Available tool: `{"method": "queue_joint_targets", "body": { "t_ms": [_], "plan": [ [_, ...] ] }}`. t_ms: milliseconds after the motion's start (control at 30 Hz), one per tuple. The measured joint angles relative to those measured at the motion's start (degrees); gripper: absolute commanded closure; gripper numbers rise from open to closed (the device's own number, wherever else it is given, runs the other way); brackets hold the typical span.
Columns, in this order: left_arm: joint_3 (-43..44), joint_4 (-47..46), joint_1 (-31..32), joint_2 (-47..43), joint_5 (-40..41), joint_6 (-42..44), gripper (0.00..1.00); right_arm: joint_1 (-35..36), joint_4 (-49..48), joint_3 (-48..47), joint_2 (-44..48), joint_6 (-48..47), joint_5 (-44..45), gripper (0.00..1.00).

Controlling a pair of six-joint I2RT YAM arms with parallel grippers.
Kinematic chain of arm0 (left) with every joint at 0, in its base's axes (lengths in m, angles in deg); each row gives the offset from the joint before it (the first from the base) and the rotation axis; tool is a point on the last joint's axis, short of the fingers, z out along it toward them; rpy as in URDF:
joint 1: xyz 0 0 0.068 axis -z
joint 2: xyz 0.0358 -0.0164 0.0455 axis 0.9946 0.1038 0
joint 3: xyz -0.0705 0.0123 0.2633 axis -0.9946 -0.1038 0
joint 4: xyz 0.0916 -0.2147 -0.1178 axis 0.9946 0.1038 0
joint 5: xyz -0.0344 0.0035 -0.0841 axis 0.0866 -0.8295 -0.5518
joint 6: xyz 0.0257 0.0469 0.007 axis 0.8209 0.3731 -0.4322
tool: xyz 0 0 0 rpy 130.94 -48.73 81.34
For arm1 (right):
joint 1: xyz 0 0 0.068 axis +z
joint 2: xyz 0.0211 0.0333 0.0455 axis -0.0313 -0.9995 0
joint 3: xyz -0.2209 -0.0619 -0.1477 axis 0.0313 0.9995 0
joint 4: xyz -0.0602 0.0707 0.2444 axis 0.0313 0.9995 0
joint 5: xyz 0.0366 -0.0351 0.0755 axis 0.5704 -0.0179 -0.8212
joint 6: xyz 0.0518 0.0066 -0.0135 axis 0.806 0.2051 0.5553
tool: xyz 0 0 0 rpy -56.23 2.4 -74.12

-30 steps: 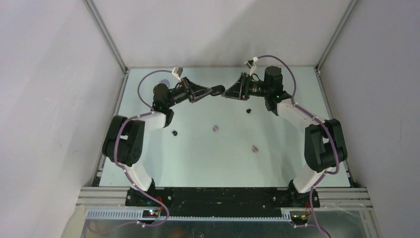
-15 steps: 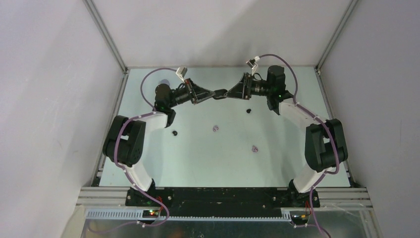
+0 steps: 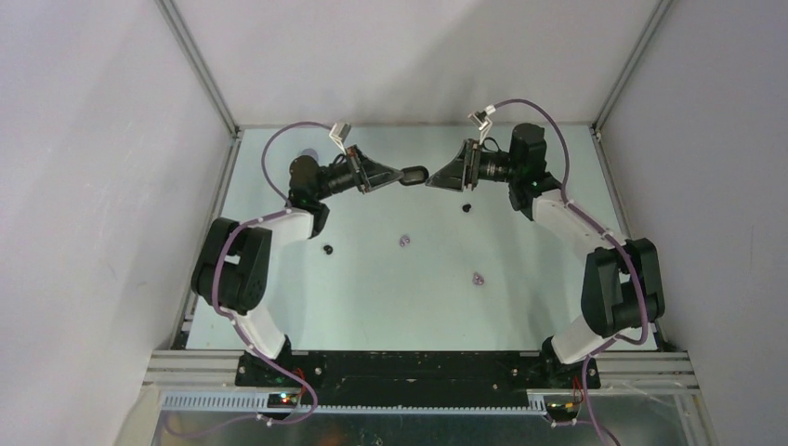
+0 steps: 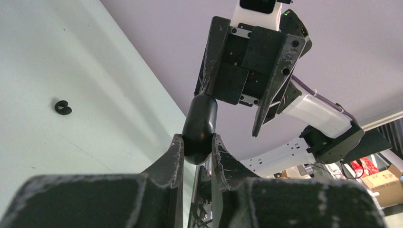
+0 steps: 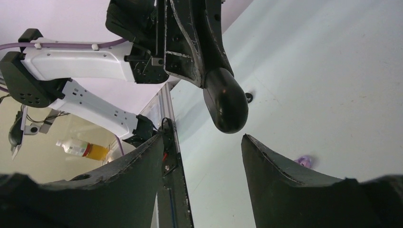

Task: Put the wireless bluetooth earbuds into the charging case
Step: Pass from the left arm to the right

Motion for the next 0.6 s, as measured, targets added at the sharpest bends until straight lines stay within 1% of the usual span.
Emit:
{"method": "queue_joint_targets", "body": {
  "t_ms": [133, 400, 467, 533, 567, 600],
  "plan": [
    [-1.2, 0.0, 0.1, -1.4, 2.1, -0.5, 1.00, 1.5, -0.8, 0.3, -0.5, -0.2, 1.1, 0.34],
    [-4.4, -0.2, 1.2, -3.6, 6.2, -1.8, 1.00, 3.4, -4.2, 0.5, -3.0, 2.9, 3.6, 0.44],
    [-4.8, -0.2, 1.5, -3.6, 6.6, -2.1, 1.00, 3.3, -4.7, 0.5, -3.1, 3.3, 3.9, 0.47],
    [-5.1, -0.5, 1.8, -3.6, 7.1, -2.9, 0.99, 3.3, -5.0, 0.5, -3.1, 3.5, 4.1, 0.54],
    [-5.2, -0.6, 1.9, -3.6, 7.4, -3.0, 0.99, 3.2, -5.1, 0.5, -3.1, 3.6, 4.2, 0.61],
    [-5.3, -1.0, 2.0, -3.6, 7.6, -3.5, 0.98, 3.1, -5.1, 0.5, -3.1, 3.8, 4.3, 0.64]
  ]
}}
